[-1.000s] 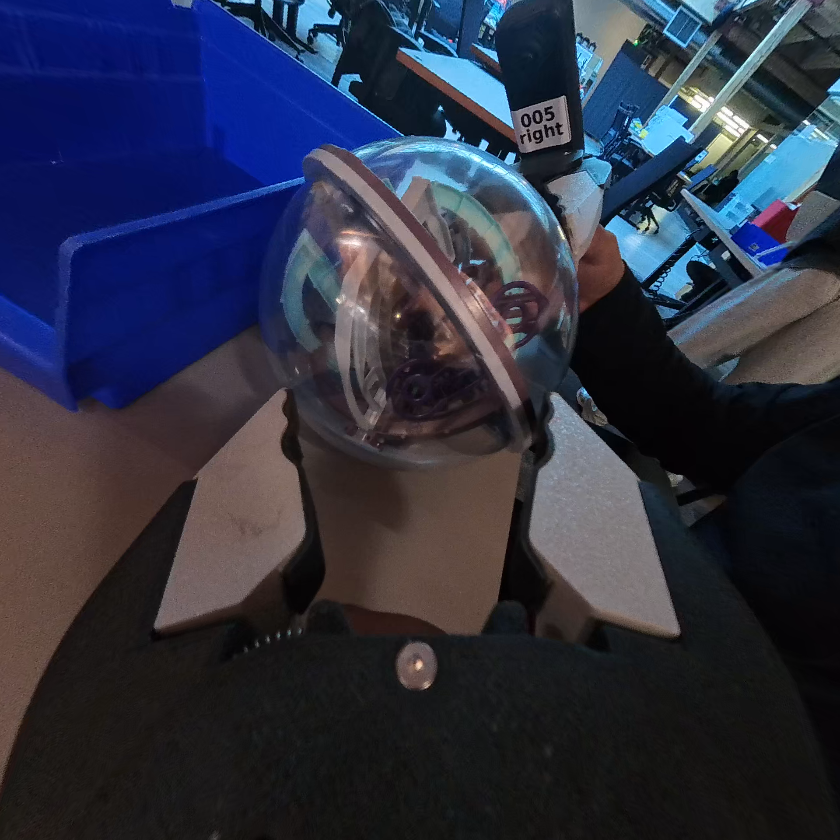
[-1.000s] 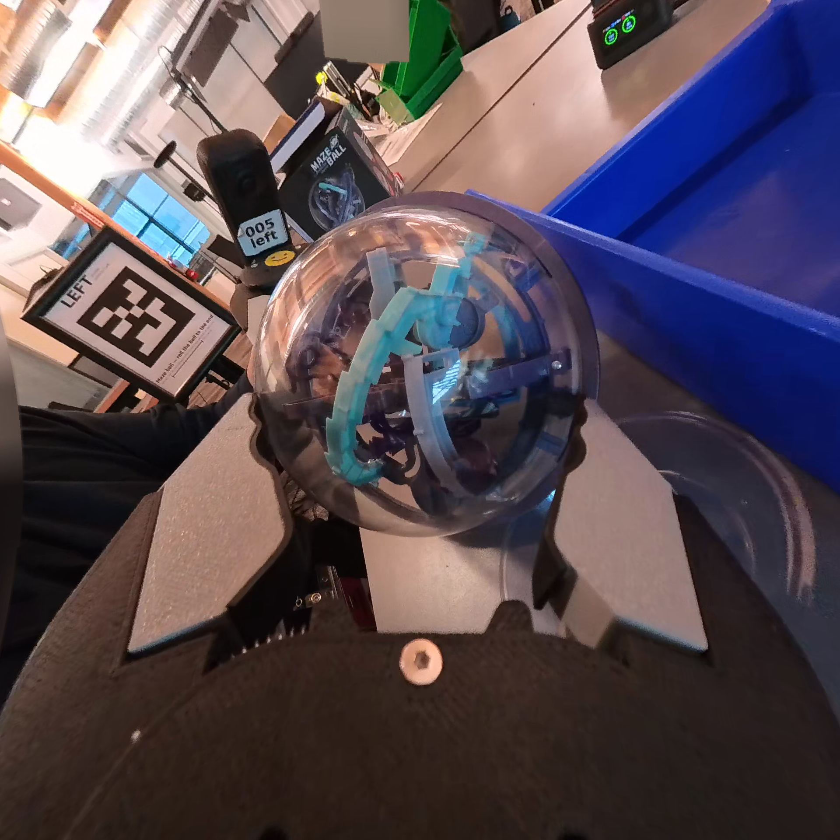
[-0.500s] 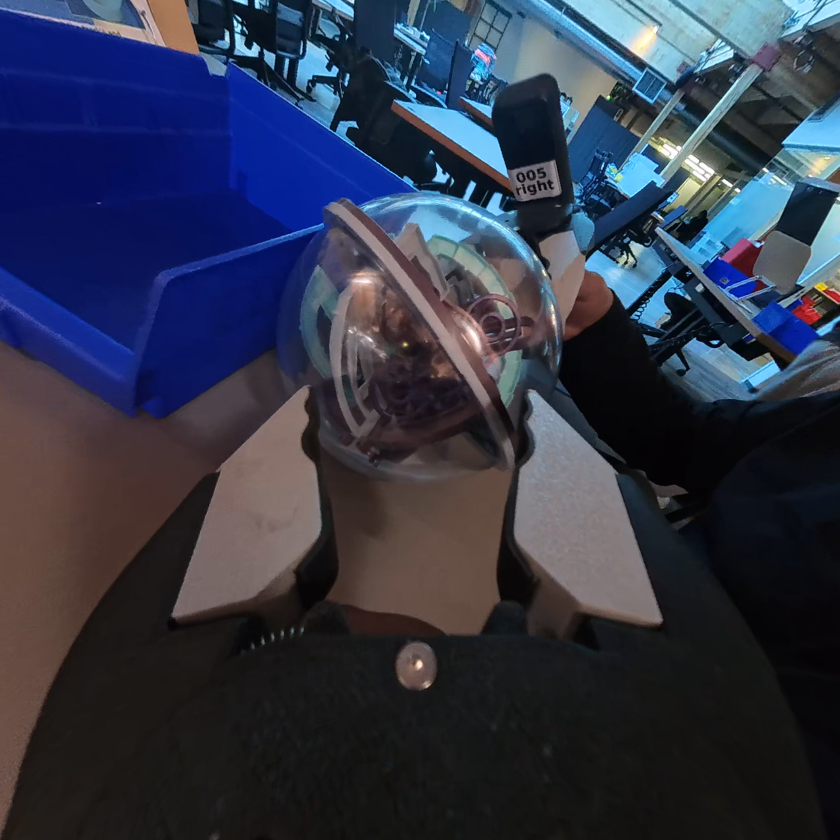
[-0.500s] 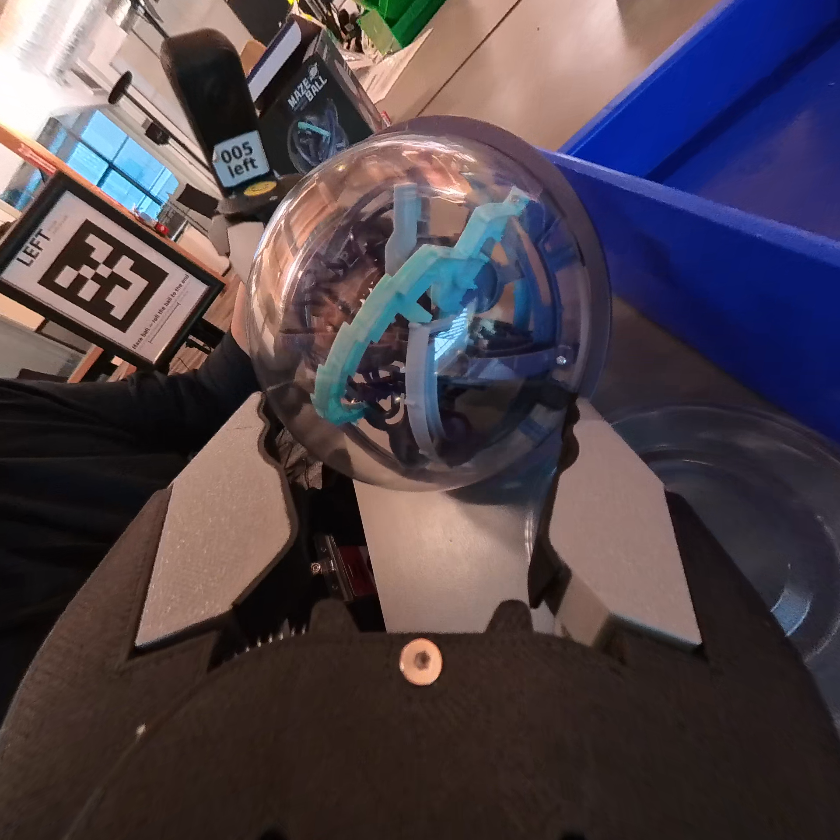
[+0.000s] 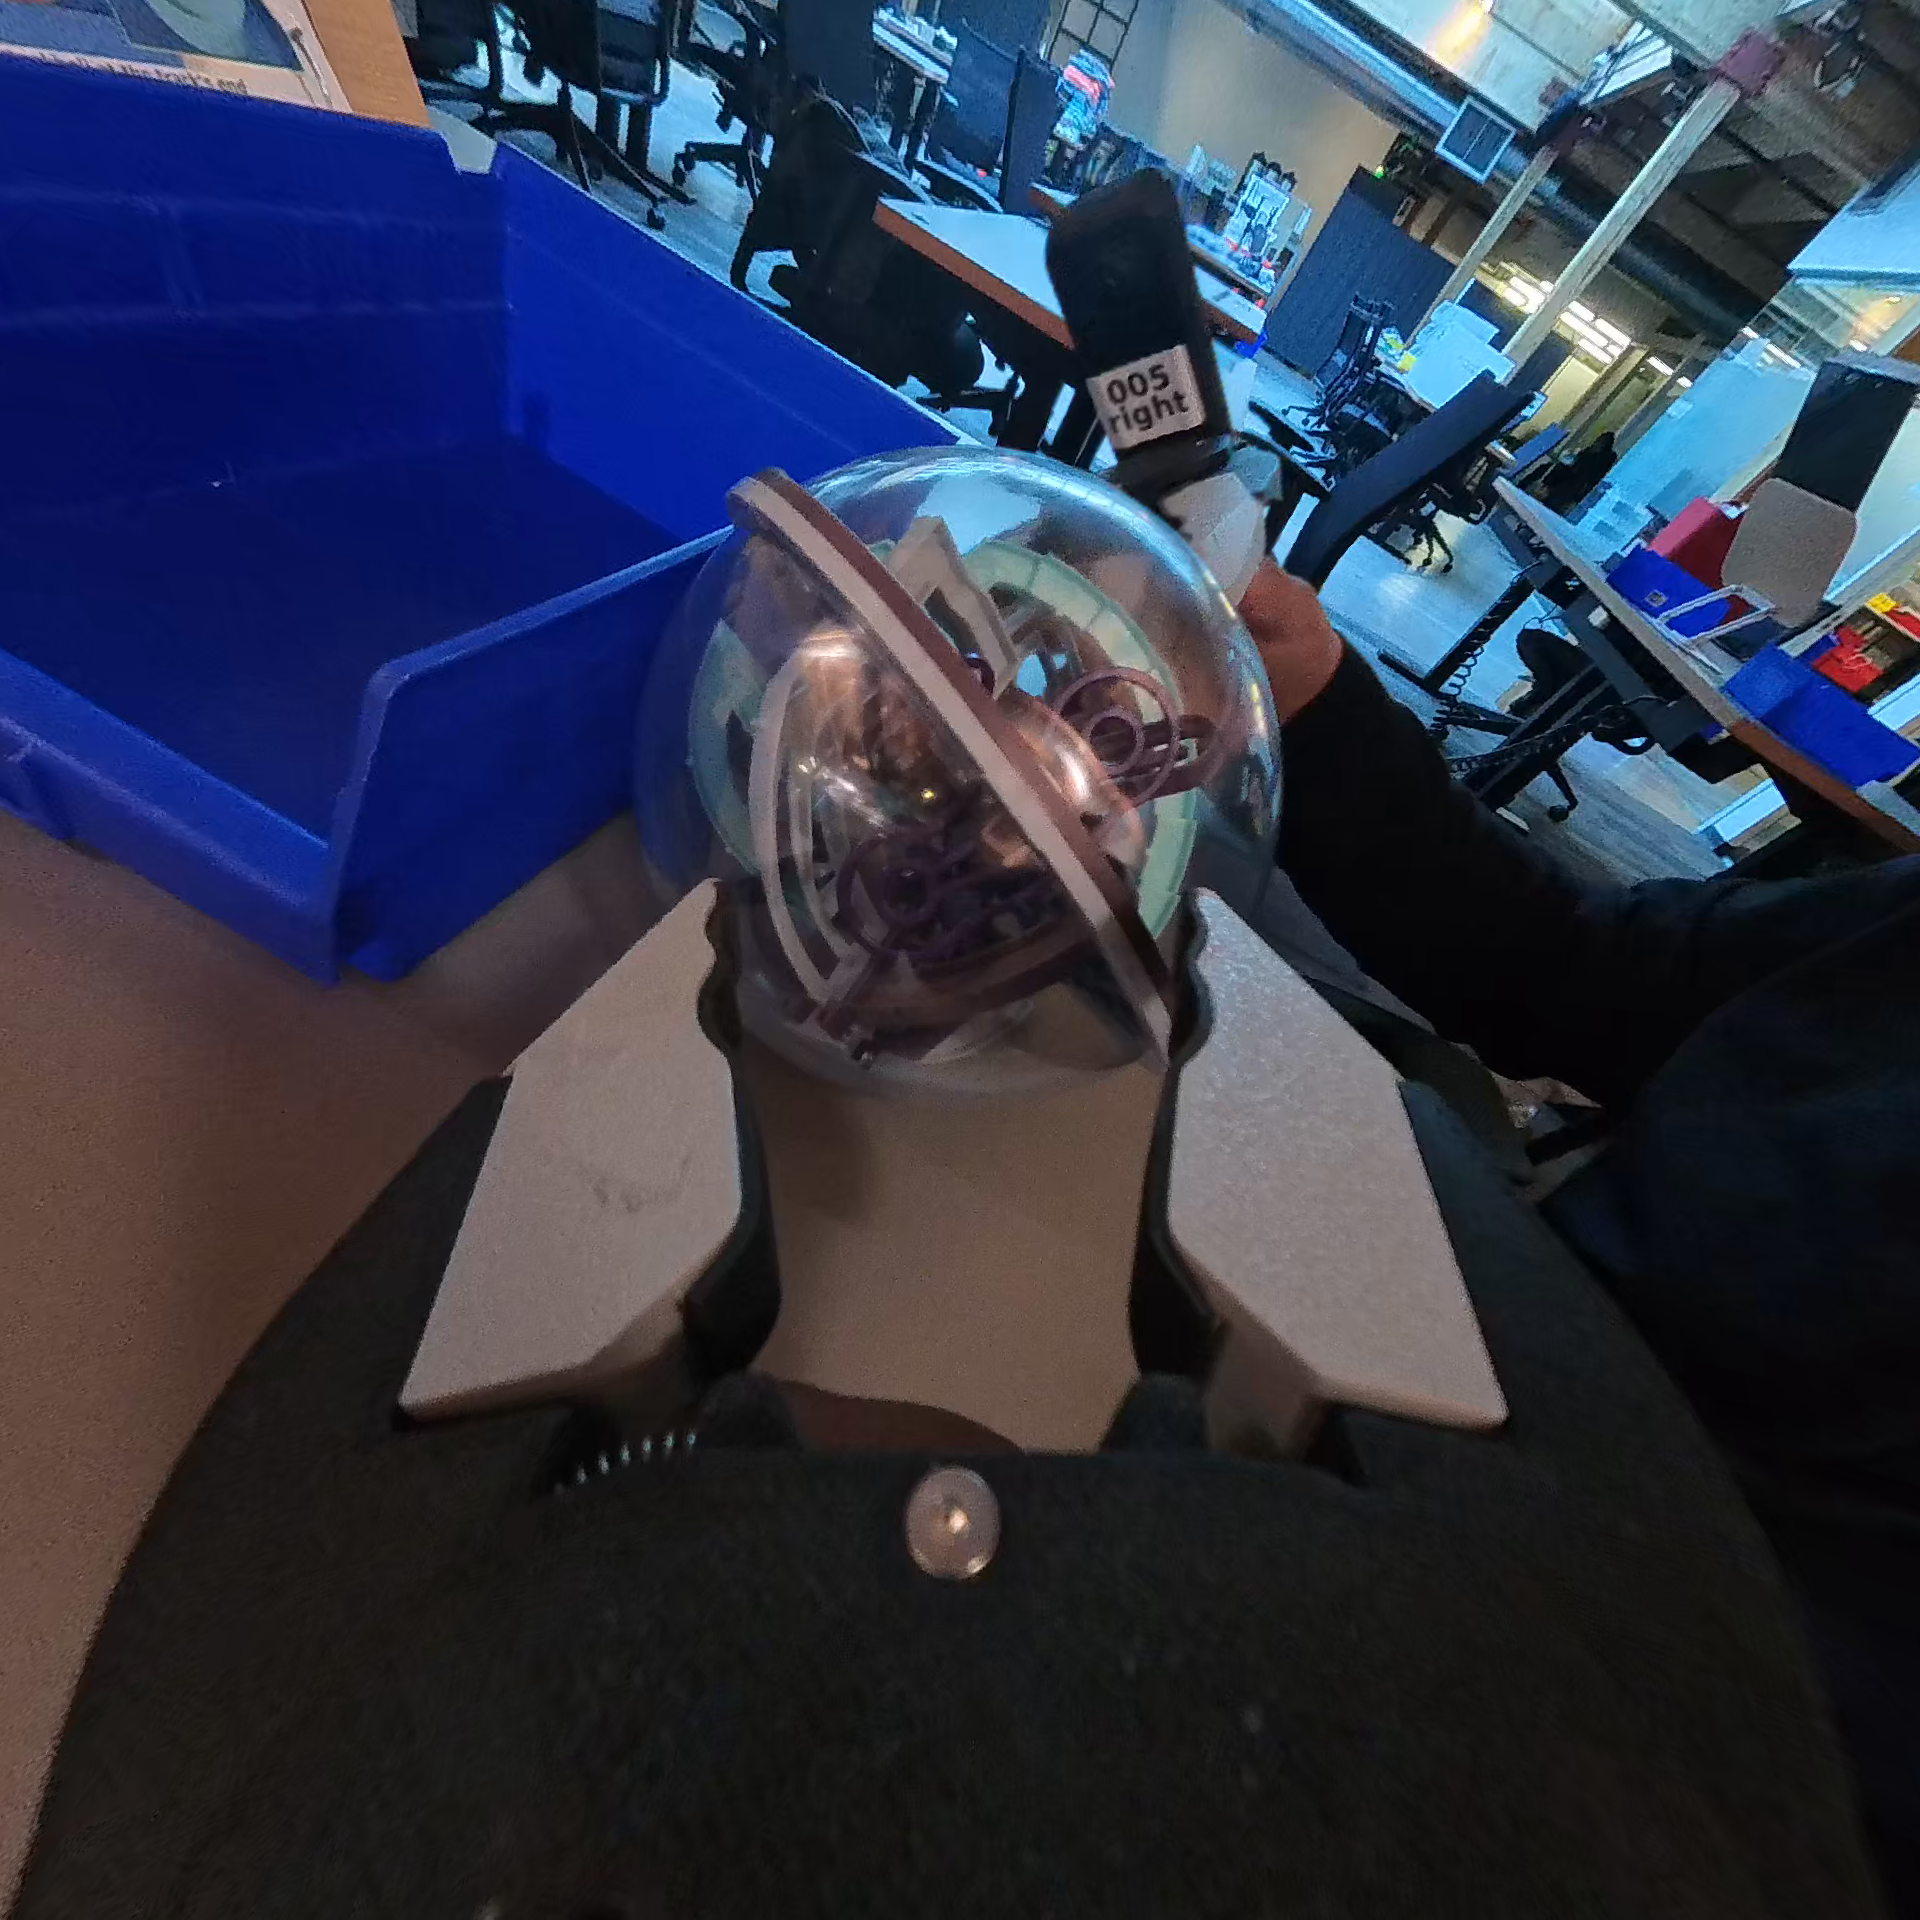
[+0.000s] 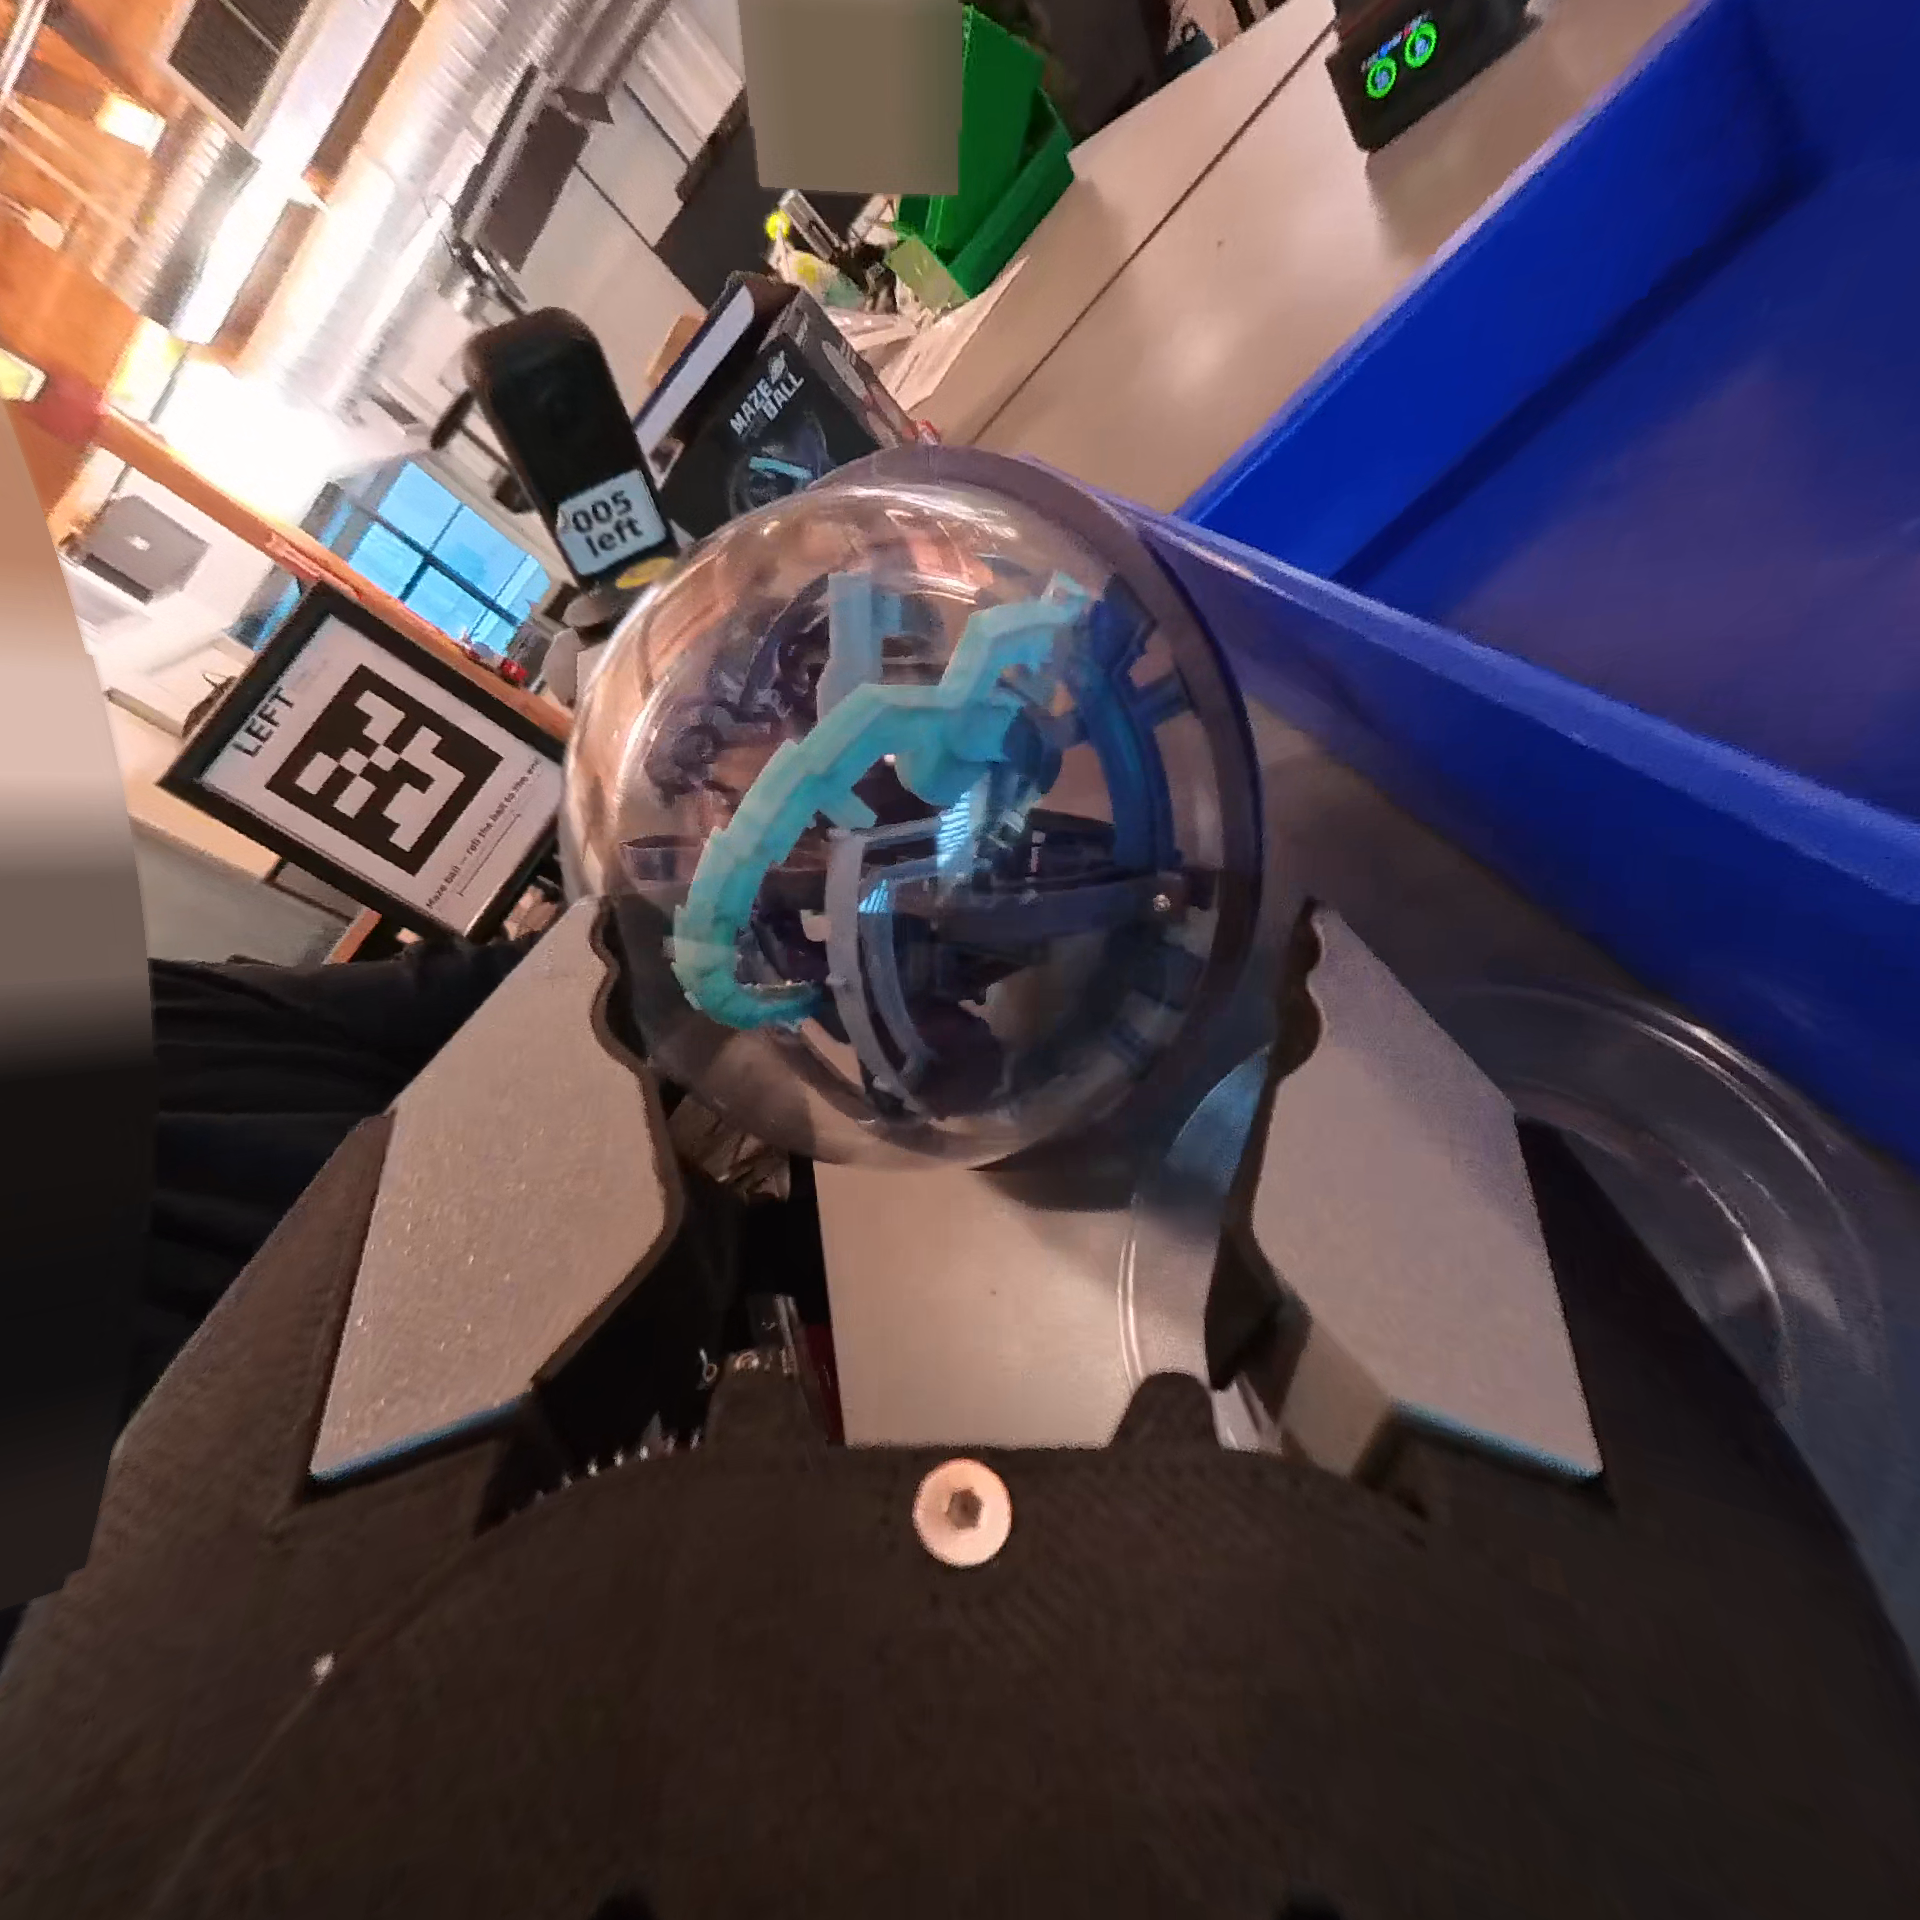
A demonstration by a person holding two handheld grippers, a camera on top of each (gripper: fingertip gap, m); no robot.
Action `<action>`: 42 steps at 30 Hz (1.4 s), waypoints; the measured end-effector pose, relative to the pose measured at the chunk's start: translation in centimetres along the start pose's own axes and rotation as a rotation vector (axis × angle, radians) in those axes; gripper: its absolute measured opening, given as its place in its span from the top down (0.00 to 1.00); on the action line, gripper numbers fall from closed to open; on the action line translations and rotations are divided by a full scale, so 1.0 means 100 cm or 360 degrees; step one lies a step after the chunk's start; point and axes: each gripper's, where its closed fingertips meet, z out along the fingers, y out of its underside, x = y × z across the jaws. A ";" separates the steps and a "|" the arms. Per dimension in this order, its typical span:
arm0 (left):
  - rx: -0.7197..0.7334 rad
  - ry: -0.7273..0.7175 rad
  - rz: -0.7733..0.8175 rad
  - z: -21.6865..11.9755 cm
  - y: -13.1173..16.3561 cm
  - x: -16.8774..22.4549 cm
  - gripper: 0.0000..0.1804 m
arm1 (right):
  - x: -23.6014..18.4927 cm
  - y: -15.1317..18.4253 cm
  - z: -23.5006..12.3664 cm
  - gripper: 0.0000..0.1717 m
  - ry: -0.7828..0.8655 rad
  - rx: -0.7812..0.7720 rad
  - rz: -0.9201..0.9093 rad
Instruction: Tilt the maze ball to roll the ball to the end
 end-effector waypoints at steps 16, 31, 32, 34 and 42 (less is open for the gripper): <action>-0.0017 -0.0042 0.0084 -0.005 -0.004 -0.004 0.54 | -0.005 0.009 0.012 0.27 -0.0086 -0.0055 0.0079; -0.0093 -0.0152 0.0021 0.014 0.026 0.001 0.42 | -0.005 0.011 0.011 0.27 -0.0033 0.0015 0.0087; -0.0098 -0.0142 0.0024 0.015 0.025 0.002 0.42 | -0.006 0.013 0.011 0.26 -0.0038 0.0006 0.0092; -0.0106 -0.0120 0.0040 0.015 0.022 0.002 0.41 | -0.006 0.017 0.011 0.26 -0.0040 -0.0012 0.0091; -0.0099 0.0021 0.0030 0.012 0.015 -0.004 0.44 | -0.005 0.027 0.008 0.29 -0.0006 -0.0094 0.0028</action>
